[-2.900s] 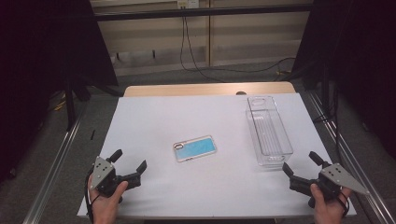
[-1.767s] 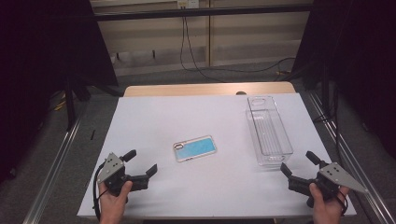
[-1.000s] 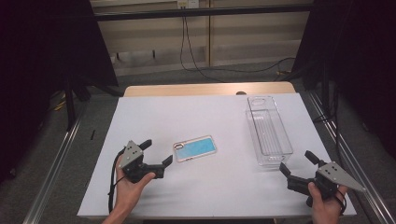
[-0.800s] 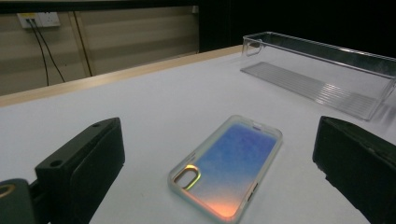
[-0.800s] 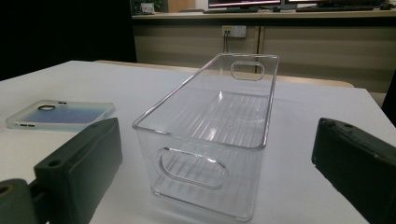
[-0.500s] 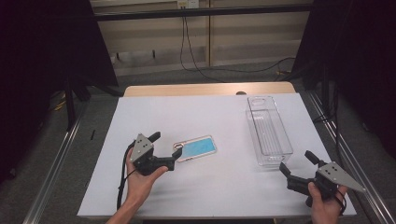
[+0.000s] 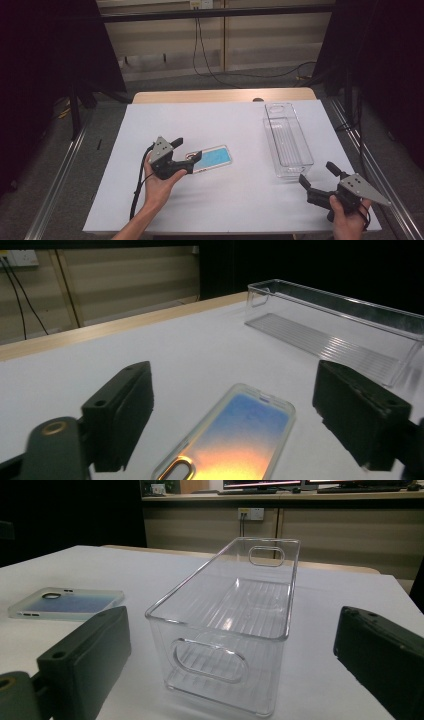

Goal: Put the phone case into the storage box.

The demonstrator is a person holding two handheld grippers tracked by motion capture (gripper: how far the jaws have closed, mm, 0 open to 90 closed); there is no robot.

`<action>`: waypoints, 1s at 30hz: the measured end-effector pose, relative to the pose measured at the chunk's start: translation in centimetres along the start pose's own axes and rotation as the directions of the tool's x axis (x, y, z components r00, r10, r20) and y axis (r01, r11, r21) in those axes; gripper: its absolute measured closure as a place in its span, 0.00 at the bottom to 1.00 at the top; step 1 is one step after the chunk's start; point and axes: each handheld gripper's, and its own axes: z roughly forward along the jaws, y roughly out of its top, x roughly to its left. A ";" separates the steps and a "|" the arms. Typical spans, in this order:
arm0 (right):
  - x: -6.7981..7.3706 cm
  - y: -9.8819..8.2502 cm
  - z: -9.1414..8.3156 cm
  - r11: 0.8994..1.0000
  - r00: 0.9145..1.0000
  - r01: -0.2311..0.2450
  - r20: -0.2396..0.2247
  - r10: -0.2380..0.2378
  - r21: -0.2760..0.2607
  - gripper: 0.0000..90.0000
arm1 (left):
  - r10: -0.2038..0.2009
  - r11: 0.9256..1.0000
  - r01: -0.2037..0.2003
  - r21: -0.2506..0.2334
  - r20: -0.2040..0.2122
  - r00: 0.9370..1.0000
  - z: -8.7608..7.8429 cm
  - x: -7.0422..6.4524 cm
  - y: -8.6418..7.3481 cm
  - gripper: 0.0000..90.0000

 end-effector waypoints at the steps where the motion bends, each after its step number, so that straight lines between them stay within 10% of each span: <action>1: 0.0 0.0 0.0 1.000 1.000 0.000 -0.001 0.000 0.001 0.01 | -0.001 1.000 0.001 0.007 0.003 1.000 -0.1 -0.1 0.0 0.23; 30: 0.3 -0.1 -0.3 1.000 1.000 0.020 -0.012 -0.020 0.009 0.01 | -0.048 0.993 0.032 0.117 0.139 0.989 -0.9 0.9 0.8 0.95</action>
